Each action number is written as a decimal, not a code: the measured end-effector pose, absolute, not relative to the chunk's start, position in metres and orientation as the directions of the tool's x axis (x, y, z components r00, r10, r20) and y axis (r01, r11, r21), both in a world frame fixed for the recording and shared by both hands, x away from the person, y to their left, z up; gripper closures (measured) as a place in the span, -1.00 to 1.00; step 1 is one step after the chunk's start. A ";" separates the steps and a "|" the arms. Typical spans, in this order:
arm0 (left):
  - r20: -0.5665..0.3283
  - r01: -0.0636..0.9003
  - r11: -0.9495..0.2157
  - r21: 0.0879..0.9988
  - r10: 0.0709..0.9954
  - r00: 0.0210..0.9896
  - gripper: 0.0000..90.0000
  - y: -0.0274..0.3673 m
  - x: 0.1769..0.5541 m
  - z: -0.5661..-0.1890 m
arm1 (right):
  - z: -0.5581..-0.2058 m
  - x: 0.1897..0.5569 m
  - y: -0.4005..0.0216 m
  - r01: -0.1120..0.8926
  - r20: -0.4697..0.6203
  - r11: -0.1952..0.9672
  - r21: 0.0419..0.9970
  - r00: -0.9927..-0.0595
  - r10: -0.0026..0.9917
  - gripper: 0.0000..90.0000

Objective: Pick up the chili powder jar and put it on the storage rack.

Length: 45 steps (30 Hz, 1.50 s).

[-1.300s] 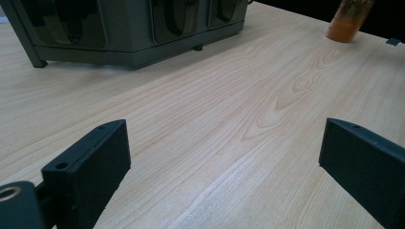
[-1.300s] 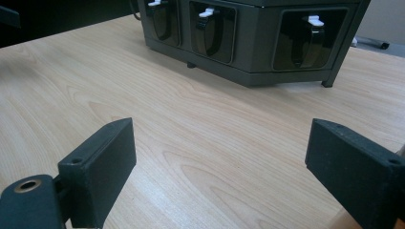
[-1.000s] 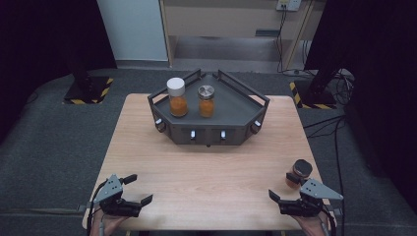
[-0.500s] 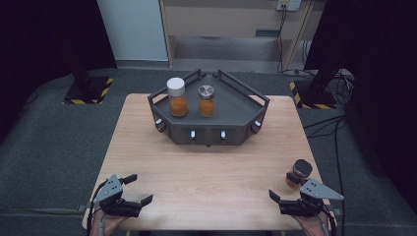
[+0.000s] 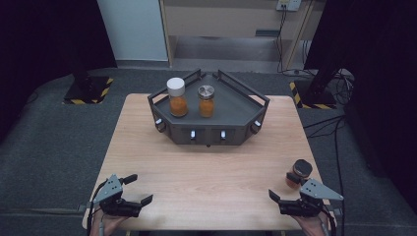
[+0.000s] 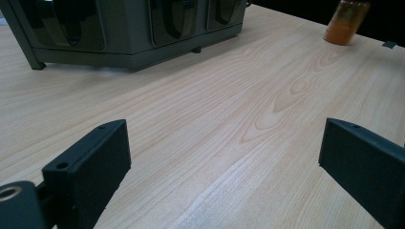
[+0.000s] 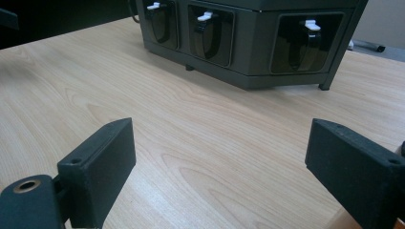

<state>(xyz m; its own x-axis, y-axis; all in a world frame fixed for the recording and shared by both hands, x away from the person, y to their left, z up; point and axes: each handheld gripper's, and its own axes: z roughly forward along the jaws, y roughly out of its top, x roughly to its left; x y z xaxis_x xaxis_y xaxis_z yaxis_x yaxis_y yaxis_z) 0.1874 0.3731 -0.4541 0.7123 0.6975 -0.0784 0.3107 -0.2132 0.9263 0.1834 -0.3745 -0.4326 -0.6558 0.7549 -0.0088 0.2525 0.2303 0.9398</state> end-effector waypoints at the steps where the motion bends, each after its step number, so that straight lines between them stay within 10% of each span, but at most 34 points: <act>1: -0.079 0.310 -0.212 0.927 0.697 0.713 -0.94 0.373 0.187 -0.454 | -0.433 0.183 -0.374 0.252 -0.010 0.231 0.940 -0.656 0.755 -0.78; 45: -0.086 0.315 -0.209 0.926 0.695 0.714 -0.94 0.374 0.188 -0.454 | -0.402 0.181 -0.376 0.230 -0.030 0.222 0.948 -0.629 0.777 -0.80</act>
